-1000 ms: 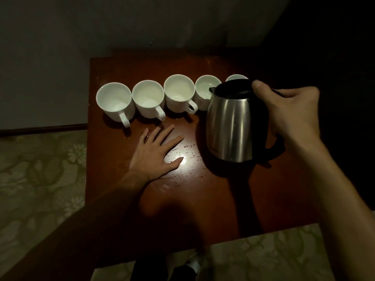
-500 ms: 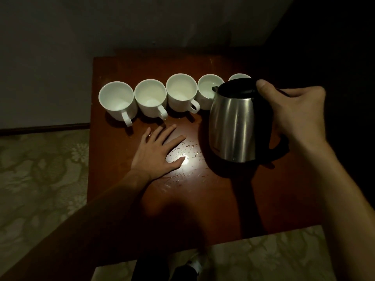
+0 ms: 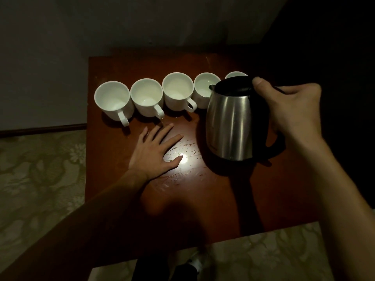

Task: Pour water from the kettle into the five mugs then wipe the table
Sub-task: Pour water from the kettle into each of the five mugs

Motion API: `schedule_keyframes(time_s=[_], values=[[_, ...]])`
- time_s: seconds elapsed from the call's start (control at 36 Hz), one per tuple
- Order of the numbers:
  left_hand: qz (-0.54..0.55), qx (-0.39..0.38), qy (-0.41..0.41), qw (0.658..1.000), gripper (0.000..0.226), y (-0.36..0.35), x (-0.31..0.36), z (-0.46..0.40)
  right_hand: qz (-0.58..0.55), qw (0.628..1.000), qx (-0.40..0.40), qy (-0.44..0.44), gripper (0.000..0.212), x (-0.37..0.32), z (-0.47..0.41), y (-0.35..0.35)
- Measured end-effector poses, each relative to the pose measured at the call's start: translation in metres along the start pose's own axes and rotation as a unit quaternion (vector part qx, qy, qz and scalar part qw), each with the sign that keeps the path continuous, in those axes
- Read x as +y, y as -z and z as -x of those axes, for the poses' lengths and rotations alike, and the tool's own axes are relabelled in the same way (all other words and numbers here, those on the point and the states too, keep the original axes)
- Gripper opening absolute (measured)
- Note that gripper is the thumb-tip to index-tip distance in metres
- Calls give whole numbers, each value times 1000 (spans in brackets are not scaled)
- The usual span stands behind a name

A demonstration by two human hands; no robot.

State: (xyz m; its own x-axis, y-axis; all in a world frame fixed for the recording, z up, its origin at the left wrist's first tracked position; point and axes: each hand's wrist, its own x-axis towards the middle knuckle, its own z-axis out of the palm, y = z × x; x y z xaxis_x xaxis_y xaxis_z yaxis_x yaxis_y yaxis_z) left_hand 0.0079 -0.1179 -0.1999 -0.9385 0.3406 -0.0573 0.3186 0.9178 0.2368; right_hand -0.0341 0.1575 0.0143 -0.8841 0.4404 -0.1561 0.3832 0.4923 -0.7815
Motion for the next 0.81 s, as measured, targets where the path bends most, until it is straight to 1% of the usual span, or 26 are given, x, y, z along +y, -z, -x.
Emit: schedule_keyframes(time_s=[0.06, 0.17, 0.36, 0.44, 0.47, 0.81], values=[[1, 1, 1, 1000, 72, 0, 0, 0, -2, 1000, 0, 1, 45, 1, -1, 0], [4, 5, -1, 1000, 71, 0, 0, 0, -7, 1000, 3, 4, 46, 2, -3, 1], [5, 12, -1, 1000, 69, -1, 0, 1, -9, 1000, -5, 9, 58, 2, -3, 0], [14, 22, -3, 1000, 68, -1, 1, 1, -3, 1000, -5, 13, 41, 0, -1, 0], [15, 22, -3, 1000, 68, 0, 1, 1, 0, 1000, -5, 17, 38, 0, -1, 0], [9, 17, -2, 1000, 70, 0, 0, 1, -11, 1000, -2, 15, 36, -5, 2, -1]])
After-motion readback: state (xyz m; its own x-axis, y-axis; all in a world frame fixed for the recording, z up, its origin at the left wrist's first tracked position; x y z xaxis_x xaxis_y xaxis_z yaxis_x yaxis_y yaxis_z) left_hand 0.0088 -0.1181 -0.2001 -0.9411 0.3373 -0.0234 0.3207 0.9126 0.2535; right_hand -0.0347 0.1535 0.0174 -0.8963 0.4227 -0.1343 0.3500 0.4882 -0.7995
